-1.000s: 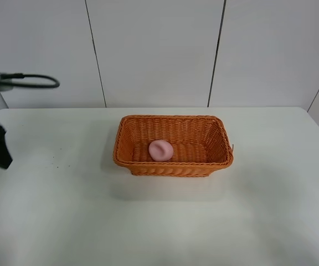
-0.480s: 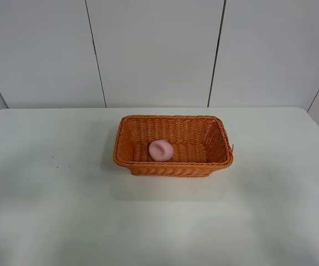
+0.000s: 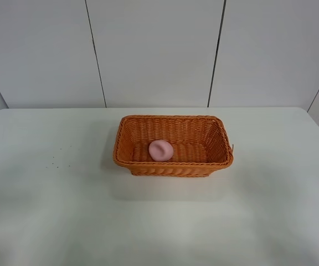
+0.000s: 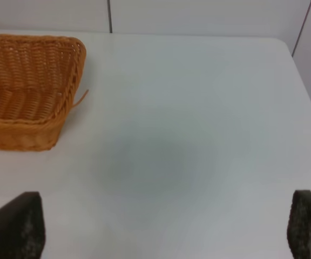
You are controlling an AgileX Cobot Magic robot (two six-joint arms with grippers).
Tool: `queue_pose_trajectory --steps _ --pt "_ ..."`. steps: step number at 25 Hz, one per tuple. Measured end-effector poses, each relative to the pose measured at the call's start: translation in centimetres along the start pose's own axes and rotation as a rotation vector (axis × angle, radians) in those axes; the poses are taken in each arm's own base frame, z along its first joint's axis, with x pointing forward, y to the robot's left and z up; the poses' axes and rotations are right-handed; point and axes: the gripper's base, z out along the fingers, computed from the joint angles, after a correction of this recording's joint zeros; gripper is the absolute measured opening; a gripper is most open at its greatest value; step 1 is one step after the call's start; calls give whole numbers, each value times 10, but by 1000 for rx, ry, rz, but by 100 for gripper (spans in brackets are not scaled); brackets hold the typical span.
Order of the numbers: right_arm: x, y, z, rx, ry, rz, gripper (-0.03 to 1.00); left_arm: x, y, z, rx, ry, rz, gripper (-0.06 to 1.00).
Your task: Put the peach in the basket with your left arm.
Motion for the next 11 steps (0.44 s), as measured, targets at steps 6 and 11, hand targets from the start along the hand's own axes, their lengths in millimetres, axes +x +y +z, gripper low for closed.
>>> queue_pose_trajectory --steps 6,11 --pt "0 0 0 0 0 0 69 4 0 -4 -4 -38 4 82" --pt "0 0 0 0 0 0 69 4 0 -4 -4 -38 4 82"
